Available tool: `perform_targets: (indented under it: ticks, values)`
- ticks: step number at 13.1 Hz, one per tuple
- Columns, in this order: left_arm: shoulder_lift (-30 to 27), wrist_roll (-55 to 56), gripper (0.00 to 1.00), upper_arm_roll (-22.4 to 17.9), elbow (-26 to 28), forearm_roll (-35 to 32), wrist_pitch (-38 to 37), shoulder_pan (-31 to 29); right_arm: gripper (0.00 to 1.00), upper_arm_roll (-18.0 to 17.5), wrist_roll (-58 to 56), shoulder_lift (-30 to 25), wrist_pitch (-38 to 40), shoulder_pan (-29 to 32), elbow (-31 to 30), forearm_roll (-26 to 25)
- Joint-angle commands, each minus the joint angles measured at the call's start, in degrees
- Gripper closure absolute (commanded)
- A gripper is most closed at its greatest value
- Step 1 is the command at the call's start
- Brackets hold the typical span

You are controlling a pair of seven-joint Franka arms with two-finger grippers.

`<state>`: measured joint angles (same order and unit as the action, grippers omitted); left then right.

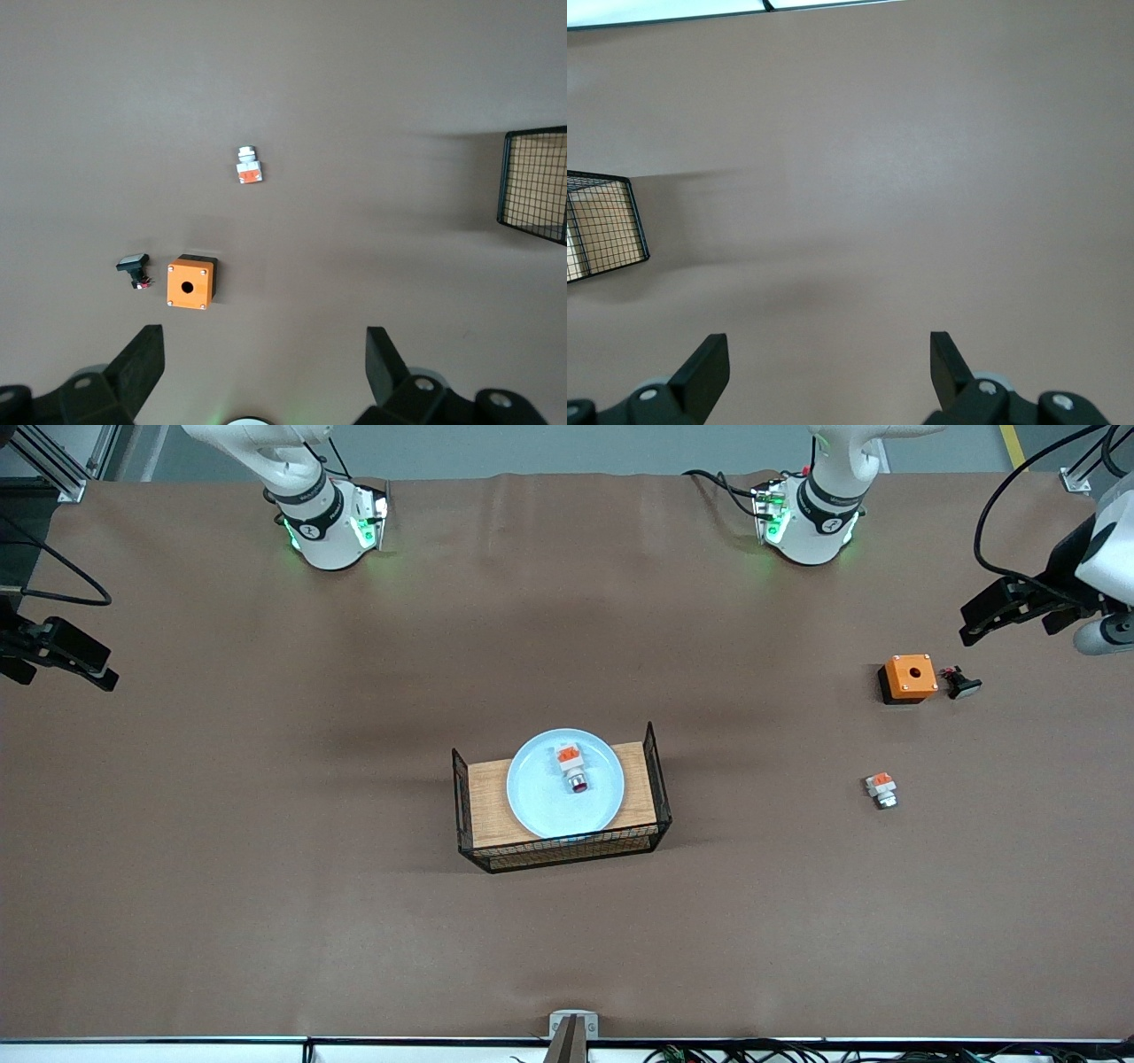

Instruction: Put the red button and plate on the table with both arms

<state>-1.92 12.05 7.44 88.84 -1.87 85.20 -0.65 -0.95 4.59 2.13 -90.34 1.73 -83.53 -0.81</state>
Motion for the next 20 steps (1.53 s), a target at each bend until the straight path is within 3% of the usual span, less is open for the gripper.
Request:
perform_targets:
  ticks: [1, 6, 9, 14, 17, 20]
  values:
    - [1.2, 8.2, 0.0, 4.7, -1.0, 0.8, -1.3, 0.5, 0.0, -0.5, 0.3, -1.6, 0.1, -0.1, -1.4, 1.1]
    - [8.2, 32.0, 0.0, 16.6, -4.6, 1.0, -0.2, 1.5, 0.0, -0.6, 0.5, -1.6, 3.1, -2.1, -1.1, 1.0]
    - [15.1, 35.6, 0.0, 22.5, -8.9, 0.5, 5.4, 4.3, 0.0, -0.6, 5.9, -1.6, 3.8, -4.1, -1.1, 1.1]
    - [24.2, 43.6, 0.01, 21.8, -13.3, -1.4, 19.7, 17.0, 0.0, -0.7, 13.0, -1.7, 6.8, -9.6, -1.0, 1.2]
    - [31.0, 43.3, 0.05, 21.9, -14.9, -9.5, 27.1, 20.6, 0.0, -0.7, 19.5, -1.7, 7.3, -13.3, -1.1, 1.2]
    - [36.1, 42.8, 0.1, 18.9, -16.3, -14.3, 30.3, 24.5, 0.0, -0.7, 25.6, -1.6, 7.0, -17.4, -1.2, 1.2]
